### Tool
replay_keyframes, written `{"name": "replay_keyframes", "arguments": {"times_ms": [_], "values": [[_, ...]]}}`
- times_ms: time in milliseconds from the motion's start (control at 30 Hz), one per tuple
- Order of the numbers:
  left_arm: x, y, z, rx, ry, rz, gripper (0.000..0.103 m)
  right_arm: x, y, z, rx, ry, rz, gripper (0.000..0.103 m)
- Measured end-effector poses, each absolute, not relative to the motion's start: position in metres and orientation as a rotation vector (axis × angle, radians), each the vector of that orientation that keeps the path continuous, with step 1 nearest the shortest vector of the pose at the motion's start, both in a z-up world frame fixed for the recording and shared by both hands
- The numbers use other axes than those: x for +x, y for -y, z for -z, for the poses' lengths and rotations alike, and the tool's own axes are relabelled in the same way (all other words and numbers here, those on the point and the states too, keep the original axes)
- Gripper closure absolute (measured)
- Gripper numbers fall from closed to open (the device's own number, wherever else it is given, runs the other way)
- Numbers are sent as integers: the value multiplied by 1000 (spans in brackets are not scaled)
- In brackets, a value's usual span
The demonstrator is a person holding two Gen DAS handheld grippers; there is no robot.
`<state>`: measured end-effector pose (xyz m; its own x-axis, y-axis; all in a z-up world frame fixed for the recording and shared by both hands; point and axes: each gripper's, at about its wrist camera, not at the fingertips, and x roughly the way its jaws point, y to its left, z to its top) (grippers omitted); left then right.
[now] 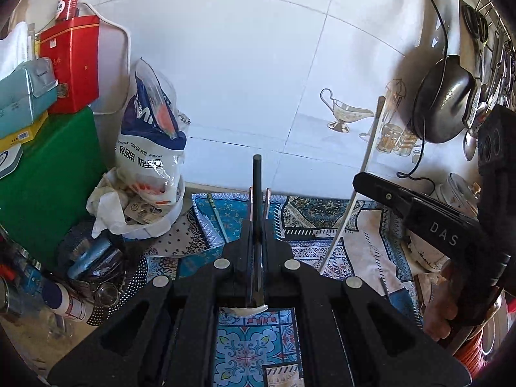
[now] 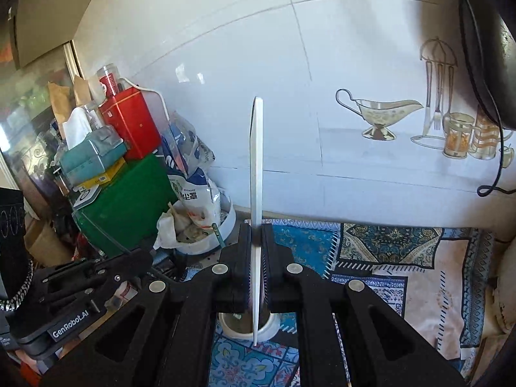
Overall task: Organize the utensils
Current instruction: 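Carry the grey and white chopsticks with both tools toward the white cup, then lower both chopsticks into the white cup and open both tools, then move both open tools back over the gold spoon and grey chopstick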
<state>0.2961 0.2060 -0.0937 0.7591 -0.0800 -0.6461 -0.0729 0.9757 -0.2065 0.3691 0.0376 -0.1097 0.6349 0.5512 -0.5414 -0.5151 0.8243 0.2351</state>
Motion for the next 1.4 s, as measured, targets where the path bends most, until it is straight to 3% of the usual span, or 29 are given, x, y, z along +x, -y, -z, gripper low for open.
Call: {"name": "replay_keyframes", "arguments": {"times_ms": [567, 1033, 1133, 1267, 1400], "values": [[325, -232, 159, -231, -863, 28, 100, 401, -98, 190, -46, -777, -530, 97], [328, -225, 179, -221, -950, 20, 100, 384, -100, 211, -151, -881, -568, 97], [327, -221, 174, -214, -945, 10, 100, 379, -93, 208, -165, -891, -578, 93], [323, -215, 164, -214, -927, 1, 97, 371, -76, 198, -170, -875, -578, 82], [319, -200, 149, -196, -897, -8, 92, 365, -52, 187, -164, -854, -569, 78]]}}
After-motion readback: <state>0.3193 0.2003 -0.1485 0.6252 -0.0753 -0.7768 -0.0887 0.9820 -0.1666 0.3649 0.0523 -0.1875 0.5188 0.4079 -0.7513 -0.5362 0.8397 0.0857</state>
